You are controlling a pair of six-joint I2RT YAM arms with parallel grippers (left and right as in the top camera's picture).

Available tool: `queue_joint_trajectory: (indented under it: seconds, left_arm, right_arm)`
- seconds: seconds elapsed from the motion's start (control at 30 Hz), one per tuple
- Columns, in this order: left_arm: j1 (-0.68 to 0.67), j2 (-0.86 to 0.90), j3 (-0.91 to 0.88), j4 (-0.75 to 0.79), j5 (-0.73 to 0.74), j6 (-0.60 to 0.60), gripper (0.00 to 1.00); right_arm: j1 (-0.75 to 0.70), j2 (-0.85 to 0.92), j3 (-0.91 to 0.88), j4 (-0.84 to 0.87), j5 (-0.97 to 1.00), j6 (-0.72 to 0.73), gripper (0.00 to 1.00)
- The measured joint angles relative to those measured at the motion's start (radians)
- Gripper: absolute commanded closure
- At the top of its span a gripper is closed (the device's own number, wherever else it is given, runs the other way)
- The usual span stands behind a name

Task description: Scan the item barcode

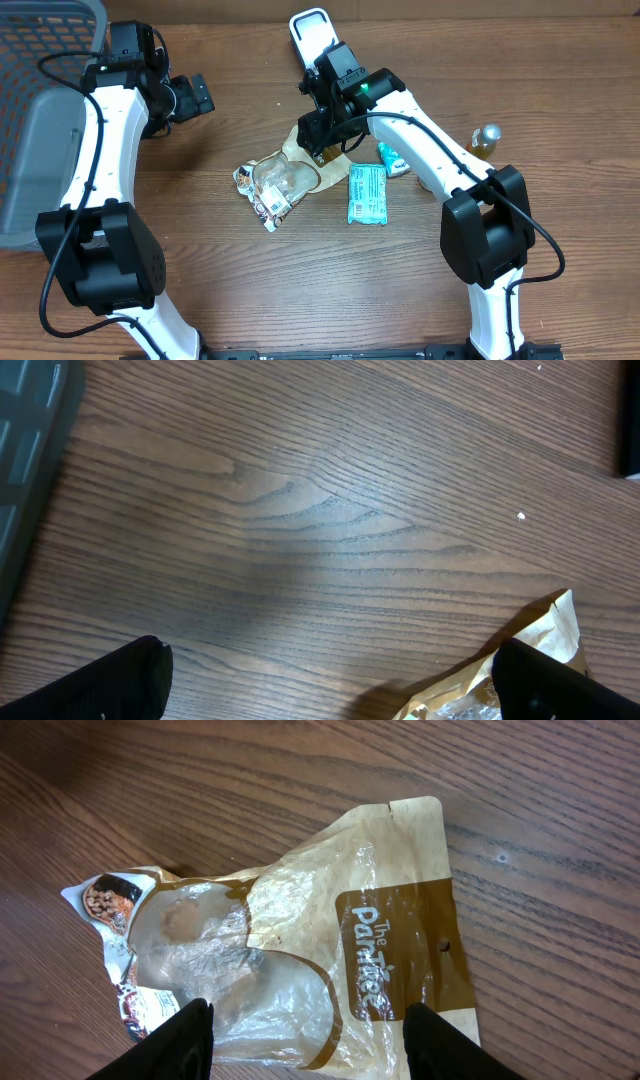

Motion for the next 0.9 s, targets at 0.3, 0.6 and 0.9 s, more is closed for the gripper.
queue_joint_trajectory:
  seconds: [0.3,0.6,0.9]
  left_arm:
    - [0.0,0.0,0.0,0.0,0.0,0.0,0.0]
    - [0.0,0.0,0.0,0.0,0.0,0.0,0.0]
    - [0.0,0.0,0.0,0.0,0.0,0.0,0.0]
  right_arm:
    - [0.0,0.0,0.0,0.0,-0.002,0.0,0.41]
    - [0.0,0.0,0.0,-0.002,-0.002,0.0,0.41]
    - [0.0,0.0,0.0,-0.003,-0.002,0.0,0.39]
